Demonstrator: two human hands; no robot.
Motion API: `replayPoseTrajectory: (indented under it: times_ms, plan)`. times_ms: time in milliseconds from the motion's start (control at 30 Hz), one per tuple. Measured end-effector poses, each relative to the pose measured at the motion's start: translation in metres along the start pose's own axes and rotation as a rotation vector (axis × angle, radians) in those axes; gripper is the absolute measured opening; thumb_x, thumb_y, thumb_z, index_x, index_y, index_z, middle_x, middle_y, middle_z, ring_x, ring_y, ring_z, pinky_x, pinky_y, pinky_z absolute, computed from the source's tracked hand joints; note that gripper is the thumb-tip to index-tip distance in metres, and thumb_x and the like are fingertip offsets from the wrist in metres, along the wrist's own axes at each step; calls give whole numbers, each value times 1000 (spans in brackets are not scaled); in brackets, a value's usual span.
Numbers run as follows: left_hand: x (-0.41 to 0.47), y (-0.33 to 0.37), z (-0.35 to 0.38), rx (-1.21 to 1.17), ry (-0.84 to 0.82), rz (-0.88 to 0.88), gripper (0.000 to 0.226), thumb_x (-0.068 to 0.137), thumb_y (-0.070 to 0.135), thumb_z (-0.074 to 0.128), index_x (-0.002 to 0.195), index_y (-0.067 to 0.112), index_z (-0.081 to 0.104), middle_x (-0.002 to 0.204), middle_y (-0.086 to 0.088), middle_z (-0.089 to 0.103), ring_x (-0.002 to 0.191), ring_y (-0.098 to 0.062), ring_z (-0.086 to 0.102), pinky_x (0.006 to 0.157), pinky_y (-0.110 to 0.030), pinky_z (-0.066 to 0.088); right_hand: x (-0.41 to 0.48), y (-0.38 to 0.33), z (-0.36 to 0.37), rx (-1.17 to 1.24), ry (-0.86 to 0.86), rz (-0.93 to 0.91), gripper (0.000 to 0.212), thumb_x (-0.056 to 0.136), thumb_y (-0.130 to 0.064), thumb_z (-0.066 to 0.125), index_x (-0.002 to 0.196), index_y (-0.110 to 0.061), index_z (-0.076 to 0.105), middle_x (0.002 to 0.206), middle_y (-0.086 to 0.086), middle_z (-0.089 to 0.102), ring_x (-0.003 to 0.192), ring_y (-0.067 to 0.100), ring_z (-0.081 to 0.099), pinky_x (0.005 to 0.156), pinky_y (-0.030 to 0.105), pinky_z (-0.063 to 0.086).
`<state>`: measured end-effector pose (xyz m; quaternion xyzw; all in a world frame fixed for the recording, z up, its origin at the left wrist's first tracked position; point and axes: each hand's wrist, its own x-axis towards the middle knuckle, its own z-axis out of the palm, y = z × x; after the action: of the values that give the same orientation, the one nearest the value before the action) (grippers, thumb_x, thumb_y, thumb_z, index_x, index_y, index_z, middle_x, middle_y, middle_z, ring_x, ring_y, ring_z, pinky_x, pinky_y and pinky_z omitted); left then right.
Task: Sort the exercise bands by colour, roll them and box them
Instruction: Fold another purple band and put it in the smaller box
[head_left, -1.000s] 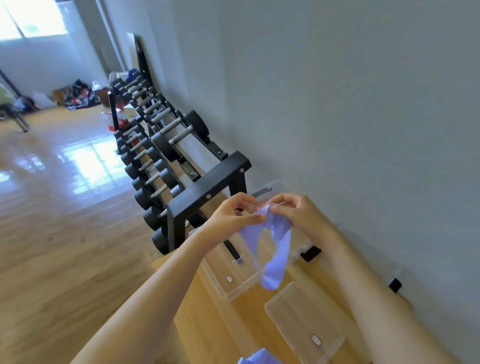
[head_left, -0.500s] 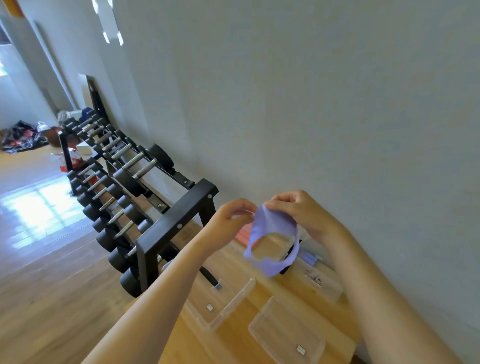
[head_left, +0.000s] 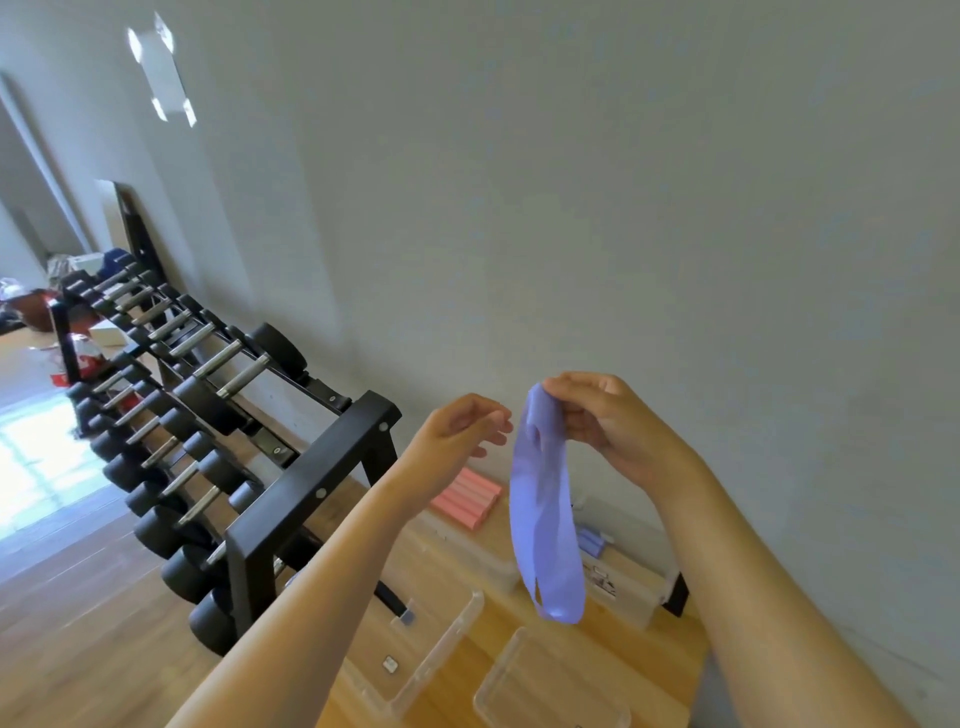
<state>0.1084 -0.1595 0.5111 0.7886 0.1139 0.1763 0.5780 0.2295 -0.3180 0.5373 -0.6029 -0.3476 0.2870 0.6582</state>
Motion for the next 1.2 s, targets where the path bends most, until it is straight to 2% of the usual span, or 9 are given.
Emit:
replayPoseTrajectory:
  times_ms: [133,200,400,533,667,833,1000,1100,1200]
  plan:
    - [2,4,-3,-54,2,-3,30,91,40,54,94,13,67,86,4,70,87,-14,66,88,-40,51,6,0,1,55,19,-6,15,97,-15,54,93,-10,67,96,11,70,91,24,67,84,34,52]
    - [2,3,-4,-60,-11,-2,30,94,40,52,95,14,67,87,3,71,86,-13,66,88,-41,51,10,-1,3,97,30,-6,12,96,-13,54,97,-9,66,99,11,70,91,24,67,85,36,52]
    - [1,6,-6,-112,-9,4,50,94,47,44,110,5,68,107,-12,72,100,-28,67,93,-41,50,16,0,7,164,45,-8,20,96,-12,54,112,-6,65,108,14,69,99,26,67,92,39,53]
    - [4,5,-6,-194,39,3,42,103,33,44,112,-5,60,108,-21,68,91,-23,66,94,-41,50,16,-3,9,220,39,-15,22,97,-9,51,113,-6,66,109,12,70,100,25,68,89,36,55]
    - [5,4,-4,-219,41,-21,33,100,21,51,107,-11,58,97,-14,68,85,-20,67,91,-38,54,15,-5,9,255,27,-43,23,98,-7,48,112,-8,67,106,9,73,99,23,69,85,32,55]
    - [4,1,-3,-117,-11,-6,8,93,3,61,95,1,68,89,-6,72,82,-14,68,85,-31,56,13,-8,6,279,67,-55,23,98,-8,48,113,-6,67,108,9,72,99,20,69,82,26,55]
    - [3,13,1,-199,35,36,10,95,3,57,98,-4,64,88,-8,69,81,-16,67,79,-33,58,11,-1,5,164,105,-15,22,98,-16,52,112,-11,68,108,7,73,102,21,69,87,32,52]
    - [6,23,2,-243,77,72,9,95,1,55,92,2,63,85,-7,68,82,-20,67,80,-37,58,5,5,8,104,77,39,25,97,-24,54,112,-9,68,110,13,72,101,25,68,87,32,53]
    - [10,27,1,-220,97,115,17,96,-1,53,98,7,67,89,-3,72,85,-19,69,77,-34,58,-1,8,13,60,39,31,36,93,-36,58,111,-7,69,109,13,72,101,26,69,84,31,54]
